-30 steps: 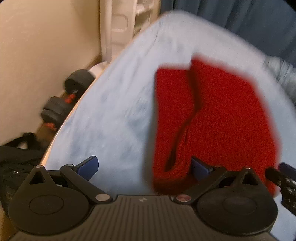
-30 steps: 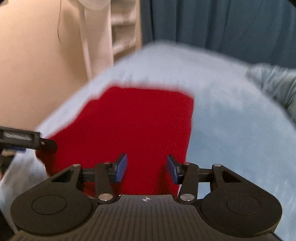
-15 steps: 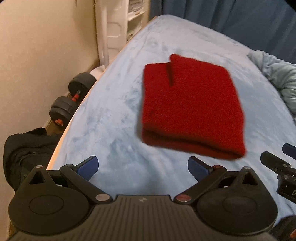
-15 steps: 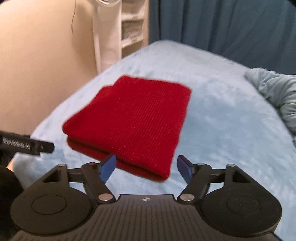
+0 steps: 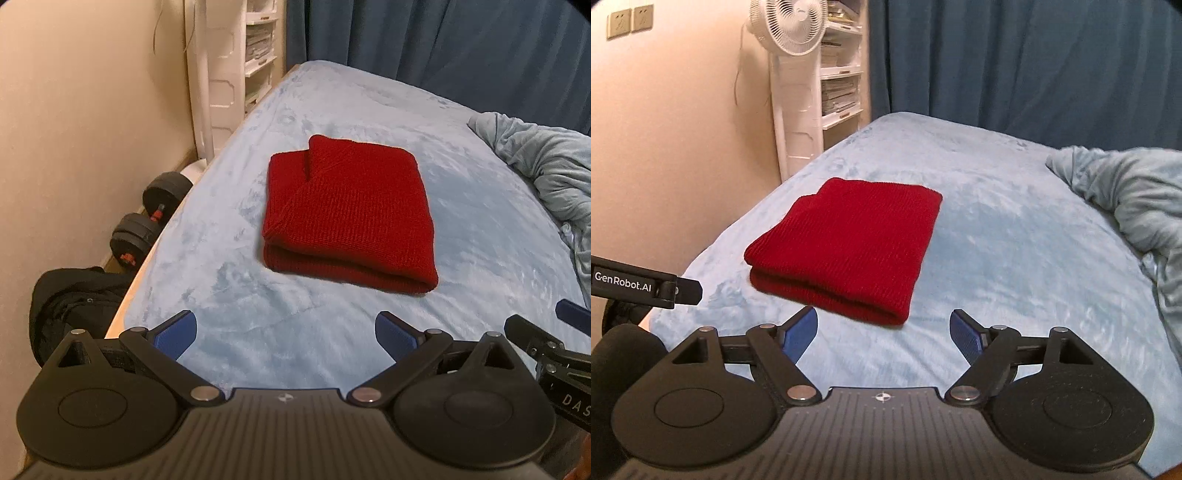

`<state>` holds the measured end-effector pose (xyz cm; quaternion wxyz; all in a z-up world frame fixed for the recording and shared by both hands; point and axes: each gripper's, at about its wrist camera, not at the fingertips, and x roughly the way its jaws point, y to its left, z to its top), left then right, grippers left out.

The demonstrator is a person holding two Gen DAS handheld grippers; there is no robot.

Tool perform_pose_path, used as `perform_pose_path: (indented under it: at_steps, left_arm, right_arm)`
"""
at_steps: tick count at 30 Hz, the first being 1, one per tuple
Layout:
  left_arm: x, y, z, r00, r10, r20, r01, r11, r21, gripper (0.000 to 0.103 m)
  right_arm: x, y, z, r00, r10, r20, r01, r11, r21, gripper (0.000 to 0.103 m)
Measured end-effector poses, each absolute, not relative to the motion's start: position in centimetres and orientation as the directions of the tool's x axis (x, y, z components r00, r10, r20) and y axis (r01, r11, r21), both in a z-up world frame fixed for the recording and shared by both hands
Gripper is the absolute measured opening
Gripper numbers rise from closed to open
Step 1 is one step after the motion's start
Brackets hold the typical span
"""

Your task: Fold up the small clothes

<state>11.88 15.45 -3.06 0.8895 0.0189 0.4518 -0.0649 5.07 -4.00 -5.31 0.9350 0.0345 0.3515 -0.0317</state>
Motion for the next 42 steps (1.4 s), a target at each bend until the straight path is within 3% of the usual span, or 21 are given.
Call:
perform_pose_path:
  at_steps: [20, 26, 34, 42]
  left_arm:
    - [11.5, 15.3, -3.0, 0.576, -0.095, -0.812, 0.132, 0.991, -0.022, 0.103]
    - [12.4, 15.9, -3.8, 0.548, -0.136, -0.825, 0.118, 0.989, -0.084, 0.103]
    - [15.9, 16.7, -5.3, 0.511, -0.188, -0.839, 0.039, 0.98, -0.195, 0.103]
    - [21.5, 16.7, -9.0, 0.486, -0.302, -0.82, -0.131, 0.903, -0.409, 0.103]
  right_arm:
    - [4.8, -4.7, -5.7, 0.733, -0.039, -0.679, 0.121, 0.99, 0.073, 0.08]
    - [5.6, -4.9, -6.7, 0.713, -0.024, -0.701, 0.12, 0.989, 0.088, 0.08]
    - [8.5, -8.9, -9.0, 0.656, 0.135, -0.742, 0.209, 0.913, 0.351, 0.081]
    - [15.5, -16.1, -10.5, 0.672, 0.275, -0.688, 0.291, 0.756, 0.586, 0.083]
